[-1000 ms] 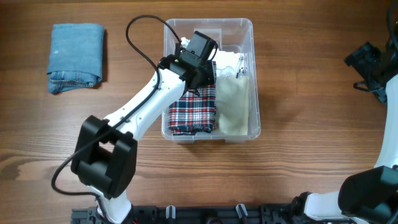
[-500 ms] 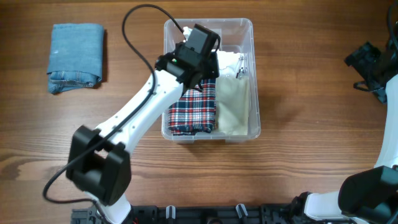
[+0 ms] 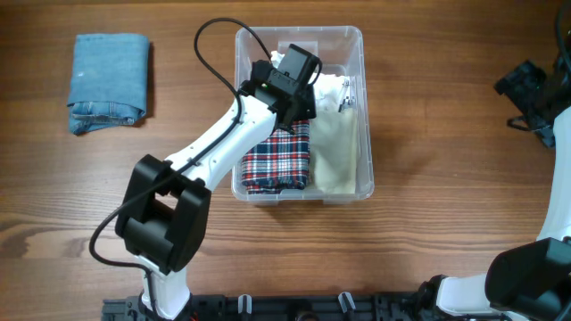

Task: Pack container
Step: 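Press the plaid cloth flat beside the cream cloth with the left gripper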

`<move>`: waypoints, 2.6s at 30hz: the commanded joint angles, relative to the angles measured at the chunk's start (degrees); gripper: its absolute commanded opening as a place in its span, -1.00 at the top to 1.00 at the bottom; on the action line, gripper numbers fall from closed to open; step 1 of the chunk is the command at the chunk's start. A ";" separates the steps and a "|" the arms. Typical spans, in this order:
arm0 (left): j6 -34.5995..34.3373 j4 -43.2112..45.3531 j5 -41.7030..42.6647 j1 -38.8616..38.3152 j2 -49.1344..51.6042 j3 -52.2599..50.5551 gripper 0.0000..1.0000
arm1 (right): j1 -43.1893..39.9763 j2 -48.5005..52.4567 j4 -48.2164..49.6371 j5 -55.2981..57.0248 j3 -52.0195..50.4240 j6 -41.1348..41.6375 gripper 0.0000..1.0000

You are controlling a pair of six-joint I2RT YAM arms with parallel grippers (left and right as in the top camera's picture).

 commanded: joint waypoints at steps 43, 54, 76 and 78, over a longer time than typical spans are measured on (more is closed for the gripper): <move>3.37 -10.08 -8.66 1.77 -13.29 -1.22 0.92 | -0.24 0.48 0.11 -0.44 -0.42 0.70 -1.00; -3.96 -18.36 -6.29 -5.03 -12.76 -1.27 0.92 | -0.24 0.48 0.11 -0.42 -0.42 0.70 -0.99; -3.63 -12.94 -7.72 -5.64 -6.14 1.97 0.87 | -0.24 0.48 0.11 -0.42 -0.42 0.72 -1.00; -0.28 -12.90 -12.44 -5.62 -9.92 3.87 0.57 | -0.24 0.48 0.11 -0.42 -0.42 0.70 -0.99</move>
